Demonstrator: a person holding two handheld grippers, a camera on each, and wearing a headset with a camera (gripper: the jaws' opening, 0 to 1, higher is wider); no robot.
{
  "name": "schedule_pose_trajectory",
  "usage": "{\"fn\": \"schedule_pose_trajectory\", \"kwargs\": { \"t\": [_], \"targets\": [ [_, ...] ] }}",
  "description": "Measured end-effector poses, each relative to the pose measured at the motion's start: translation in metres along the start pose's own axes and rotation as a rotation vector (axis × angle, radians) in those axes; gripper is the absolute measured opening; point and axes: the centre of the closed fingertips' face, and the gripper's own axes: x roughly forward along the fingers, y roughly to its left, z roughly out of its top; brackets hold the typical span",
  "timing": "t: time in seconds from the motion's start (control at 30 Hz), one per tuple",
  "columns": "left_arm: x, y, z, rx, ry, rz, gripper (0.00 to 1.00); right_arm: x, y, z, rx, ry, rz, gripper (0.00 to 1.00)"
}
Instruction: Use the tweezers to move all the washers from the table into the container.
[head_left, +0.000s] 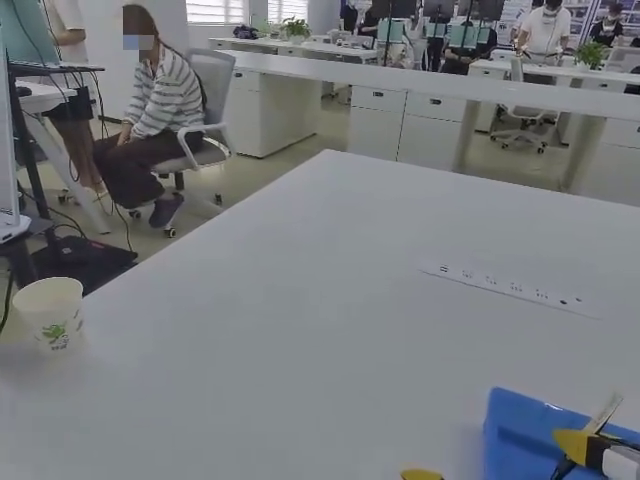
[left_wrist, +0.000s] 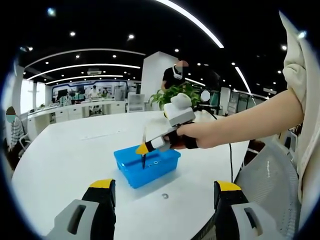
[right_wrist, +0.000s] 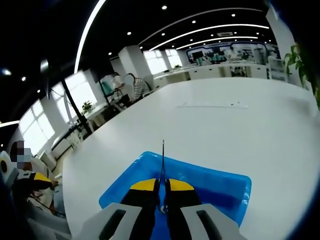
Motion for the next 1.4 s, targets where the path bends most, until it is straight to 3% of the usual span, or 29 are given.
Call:
{"fn": "schedule_pose_trajectory", "kwargs": {
  "t": [0.3,0.6,0.93,1.17,1.4],
  "targets": [
    [0.0,0.0,0.0,0.002,0.001,-0.001,0.82,-0.006,0.009,0.004,-0.069,-0.01,0.02,0.04],
    [0.0,-0.001,0.001,0.001,-0.001,-0.004,0.82,-0.021,0.024,0.027,-0.073,-0.096,0.056,0.04],
    [0.0,0.0,0.002,-0.004,-0.005,-0.002,0.82,-0.04,0.044,0.04,-0.057,-0.157,0.106,0.04],
    [0.001,0.0,0.002,-0.006,-0.005,-0.003,0.82,-0.051,0.06,0.035,-0.057,-0.168,0.154,0.04],
    [0.001,-0.001,0.001,-0.007,-0.004,-0.004,0.82,-0.058,0.075,0.018,-0.051,-0.156,0.203,0.04]
  ]
}}
